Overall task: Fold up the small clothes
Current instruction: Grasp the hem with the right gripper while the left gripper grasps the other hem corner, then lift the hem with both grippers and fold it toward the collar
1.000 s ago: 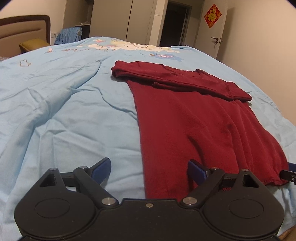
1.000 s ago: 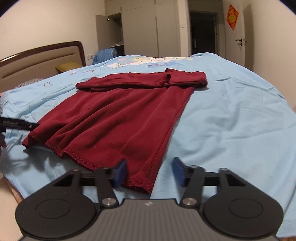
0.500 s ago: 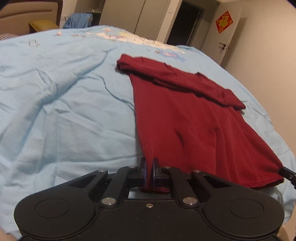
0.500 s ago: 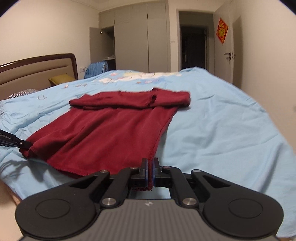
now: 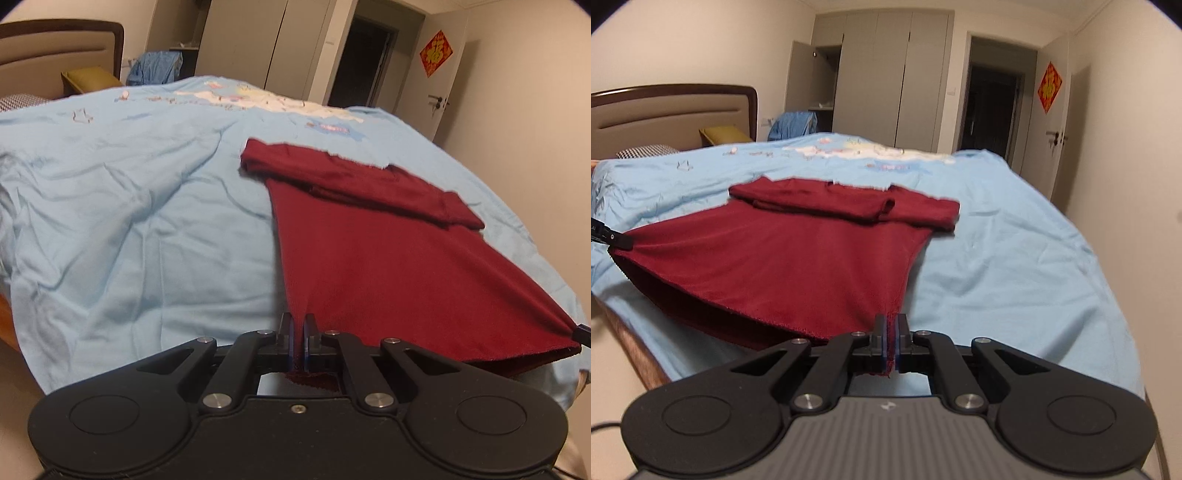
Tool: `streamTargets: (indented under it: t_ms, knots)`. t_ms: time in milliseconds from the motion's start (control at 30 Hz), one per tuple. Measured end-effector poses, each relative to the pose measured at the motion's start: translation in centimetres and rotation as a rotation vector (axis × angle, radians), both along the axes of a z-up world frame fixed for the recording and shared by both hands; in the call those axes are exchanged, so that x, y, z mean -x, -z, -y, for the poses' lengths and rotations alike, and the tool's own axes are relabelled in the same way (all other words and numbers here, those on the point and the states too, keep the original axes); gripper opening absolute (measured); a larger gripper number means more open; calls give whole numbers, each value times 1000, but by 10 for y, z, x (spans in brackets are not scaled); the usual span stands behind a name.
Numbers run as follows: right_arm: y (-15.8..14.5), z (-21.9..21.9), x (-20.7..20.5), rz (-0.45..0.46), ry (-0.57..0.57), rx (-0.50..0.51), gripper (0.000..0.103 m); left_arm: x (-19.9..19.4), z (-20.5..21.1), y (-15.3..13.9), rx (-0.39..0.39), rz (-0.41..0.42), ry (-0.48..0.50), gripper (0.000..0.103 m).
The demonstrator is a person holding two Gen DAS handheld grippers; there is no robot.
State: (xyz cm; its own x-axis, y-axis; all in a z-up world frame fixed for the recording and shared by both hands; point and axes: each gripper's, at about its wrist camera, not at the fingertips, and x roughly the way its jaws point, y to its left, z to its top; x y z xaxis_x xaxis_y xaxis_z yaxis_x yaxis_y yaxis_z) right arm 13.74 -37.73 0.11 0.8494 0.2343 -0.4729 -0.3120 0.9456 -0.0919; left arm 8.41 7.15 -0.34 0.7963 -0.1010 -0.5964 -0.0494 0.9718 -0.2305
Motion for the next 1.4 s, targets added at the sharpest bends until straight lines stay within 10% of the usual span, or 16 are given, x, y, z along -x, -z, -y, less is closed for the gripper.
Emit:
streamTargets:
  t_ms: [233, 367, 567, 833, 1000, 1400]
  knots:
    - [16, -16, -11, -27, -46, 97, 15, -5, 6, 16, -35, -41, 17, 30]
    - [20, -26, -1, 26, -107, 222, 67, -2, 10, 13, -90, -27, 6, 65]
    - [38, -55, 19, 115, -275, 503, 85, 6, 27, 5, -213, 50, 16, 101]
    - [76, -87, 16, 165, -376, 781, 73, 2, 64, 4, -257, 96, 165, 102]
    - [82, -93, 15, 192, -439, 804, 20, 2, 89, 10, -252, 116, 280, 102]
    - [-10, -67, -14, 130, -362, 236, 9, 1, 163, 40, -495, 140, 465, 99]
